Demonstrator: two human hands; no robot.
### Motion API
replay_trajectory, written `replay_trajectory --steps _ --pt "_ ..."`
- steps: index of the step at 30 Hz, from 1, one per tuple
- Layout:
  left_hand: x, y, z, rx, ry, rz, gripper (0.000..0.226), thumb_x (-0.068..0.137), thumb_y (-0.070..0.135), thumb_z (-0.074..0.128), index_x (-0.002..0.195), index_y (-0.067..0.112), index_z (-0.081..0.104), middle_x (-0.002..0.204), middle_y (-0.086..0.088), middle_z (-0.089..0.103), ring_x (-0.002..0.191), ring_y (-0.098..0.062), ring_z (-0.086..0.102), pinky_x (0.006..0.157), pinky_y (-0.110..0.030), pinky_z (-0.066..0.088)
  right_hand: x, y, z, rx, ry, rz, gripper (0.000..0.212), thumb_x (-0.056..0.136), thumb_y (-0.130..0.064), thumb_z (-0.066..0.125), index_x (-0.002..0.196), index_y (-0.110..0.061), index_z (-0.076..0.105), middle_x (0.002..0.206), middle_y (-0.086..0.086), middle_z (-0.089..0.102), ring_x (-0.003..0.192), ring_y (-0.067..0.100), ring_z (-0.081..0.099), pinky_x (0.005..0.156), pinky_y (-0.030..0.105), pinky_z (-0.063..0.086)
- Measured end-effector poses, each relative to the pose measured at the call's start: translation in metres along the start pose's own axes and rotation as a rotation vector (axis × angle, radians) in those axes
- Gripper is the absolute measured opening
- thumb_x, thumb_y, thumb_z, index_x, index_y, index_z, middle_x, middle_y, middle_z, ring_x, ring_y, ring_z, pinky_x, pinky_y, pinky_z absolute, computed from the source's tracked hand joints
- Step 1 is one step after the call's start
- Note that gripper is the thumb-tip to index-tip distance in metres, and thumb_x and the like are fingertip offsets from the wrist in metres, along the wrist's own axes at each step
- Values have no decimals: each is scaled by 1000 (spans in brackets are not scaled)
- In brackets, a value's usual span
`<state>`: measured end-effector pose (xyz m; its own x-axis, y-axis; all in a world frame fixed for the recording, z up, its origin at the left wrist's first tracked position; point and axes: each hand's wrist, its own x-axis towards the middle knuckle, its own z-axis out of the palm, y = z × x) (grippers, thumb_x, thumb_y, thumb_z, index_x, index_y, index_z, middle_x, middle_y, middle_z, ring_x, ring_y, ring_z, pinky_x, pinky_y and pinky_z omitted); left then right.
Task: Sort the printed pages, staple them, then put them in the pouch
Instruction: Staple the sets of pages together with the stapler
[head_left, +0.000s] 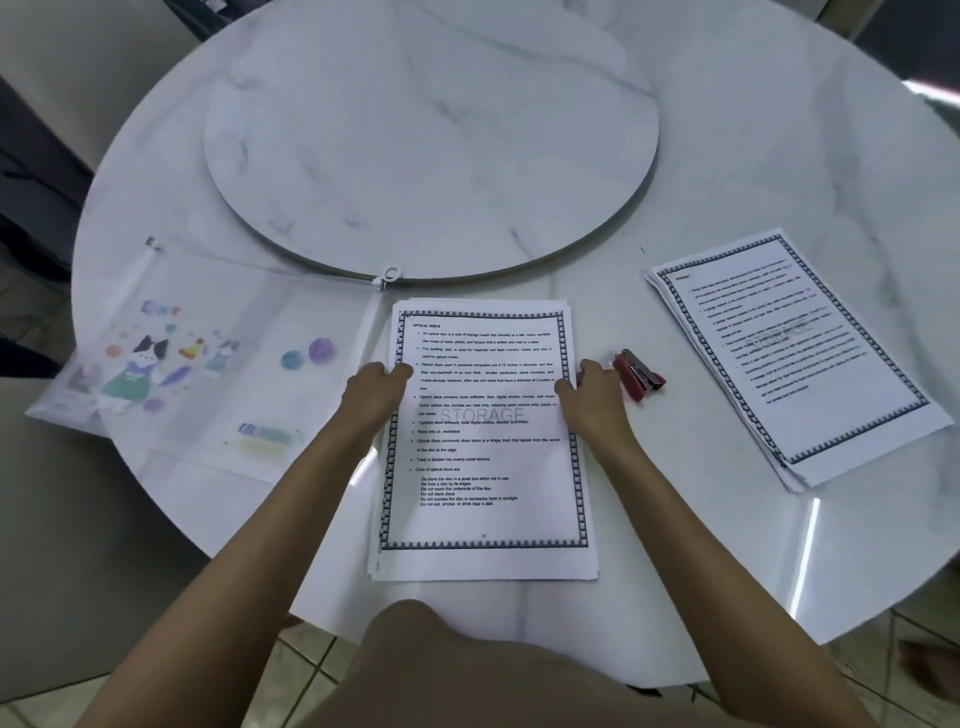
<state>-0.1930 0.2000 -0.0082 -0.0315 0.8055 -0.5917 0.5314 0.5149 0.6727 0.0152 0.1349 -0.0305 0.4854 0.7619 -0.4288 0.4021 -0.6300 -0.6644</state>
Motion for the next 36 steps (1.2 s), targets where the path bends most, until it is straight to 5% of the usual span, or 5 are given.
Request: replay_trajectory --steps 13,19,26,31,36 --pt "5 2 -12 -39 -98 -13 23 91 15 46 70 7 49 61 -6 45 52 -17 40 52 -23 34 -5 -9 -6 261 -25 73 21 92 -10 45 102 0 60 93 8 62 88 24 58 71 28 47" --pt "6 -5 -13 0 -156 61 10 93 14 46 85 8 49 64 -4 41 53 -15 37 43 -15 33 -17 -5 -5 275 7 -2 18 94 -10 40 102 -9 57 91 1 60 88 20 56 67 26 45" --pt "-7 -1 -7 -192 -191 194 31 96 16 45 126 11 51 122 -3 58 109 -22 56 94 -34 44 -29 -12 -11 387 -31 -32 26 95 -16 41 115 -9 56 115 8 63 105 24 60 96 44 48" --pt "-30 37 -20 -291 -65 376 29 97 15 43 125 12 51 110 4 57 90 -10 57 78 -23 46 -39 -37 -26 451 150 -191 23 96 -21 43 87 -1 48 85 21 57 76 34 55 72 37 46" --pt "-61 75 -42 -457 -8 666 15 96 19 47 111 20 52 102 10 64 91 -1 64 79 -21 53 -67 -73 -55 588 321 -472 10 95 -28 46 88 -26 53 91 4 60 90 27 59 90 51 49"
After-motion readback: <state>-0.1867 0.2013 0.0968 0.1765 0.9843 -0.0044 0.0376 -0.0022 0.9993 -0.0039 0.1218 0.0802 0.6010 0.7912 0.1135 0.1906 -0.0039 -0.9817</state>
